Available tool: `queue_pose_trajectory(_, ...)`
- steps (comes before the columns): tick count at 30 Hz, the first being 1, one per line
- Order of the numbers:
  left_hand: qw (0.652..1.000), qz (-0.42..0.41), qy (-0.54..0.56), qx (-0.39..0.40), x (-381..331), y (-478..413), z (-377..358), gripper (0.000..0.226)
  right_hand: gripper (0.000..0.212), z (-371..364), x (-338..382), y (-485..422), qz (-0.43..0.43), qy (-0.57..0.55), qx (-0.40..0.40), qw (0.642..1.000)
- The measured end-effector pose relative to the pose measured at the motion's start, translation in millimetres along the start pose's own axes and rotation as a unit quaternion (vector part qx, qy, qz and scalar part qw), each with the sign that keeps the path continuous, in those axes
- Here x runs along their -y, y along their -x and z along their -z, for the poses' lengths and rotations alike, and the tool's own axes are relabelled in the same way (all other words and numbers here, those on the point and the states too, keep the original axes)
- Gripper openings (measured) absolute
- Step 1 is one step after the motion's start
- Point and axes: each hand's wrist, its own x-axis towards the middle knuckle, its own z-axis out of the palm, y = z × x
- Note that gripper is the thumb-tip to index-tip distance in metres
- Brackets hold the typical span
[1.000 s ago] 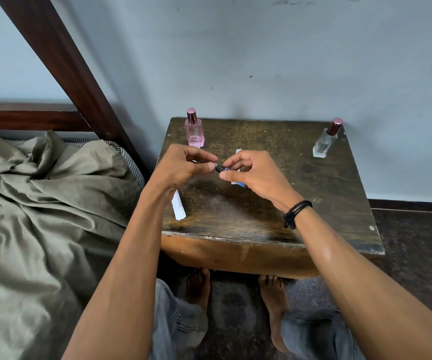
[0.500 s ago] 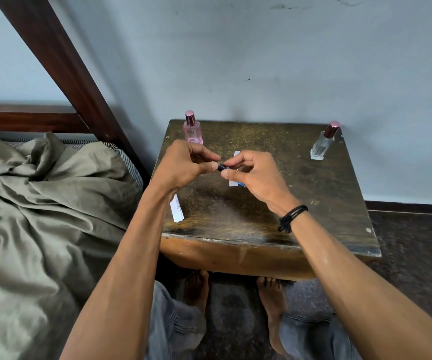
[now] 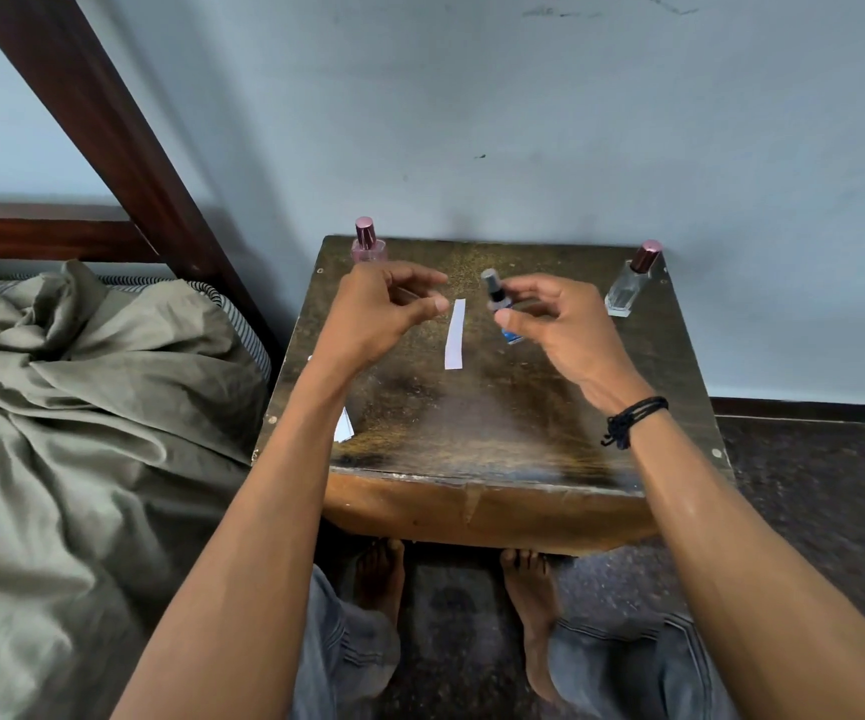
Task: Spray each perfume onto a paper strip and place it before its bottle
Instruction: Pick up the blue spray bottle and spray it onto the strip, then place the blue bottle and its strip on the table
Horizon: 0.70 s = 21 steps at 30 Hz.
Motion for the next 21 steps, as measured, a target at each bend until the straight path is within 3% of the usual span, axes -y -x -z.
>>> queue_pose_trajectory(7, 0.973, 0.086, -0.213, 0.018, 8.8, -1.2, -25.0, 0.008, 0.025, 36.0, -20.4, 8.2, -0.049, 0.060, -0.070, 0.995)
queue_pose_trajectory(12, 0.965, 0.119, -0.233, 0.017, 9.7, -3.8, -35.2, 0.012, 0.025, 47.8, -33.0, 12.9, -0.068, 0.060, -0.123, 0.988)
queue_pose_trajectory(21, 0.957, 0.146, -0.250, 0.023, 11.5, -4.3, -36.5, 0.013, 0.028, 47.5, -34.1, 11.4, -0.097, 0.062, -0.117, 0.986)
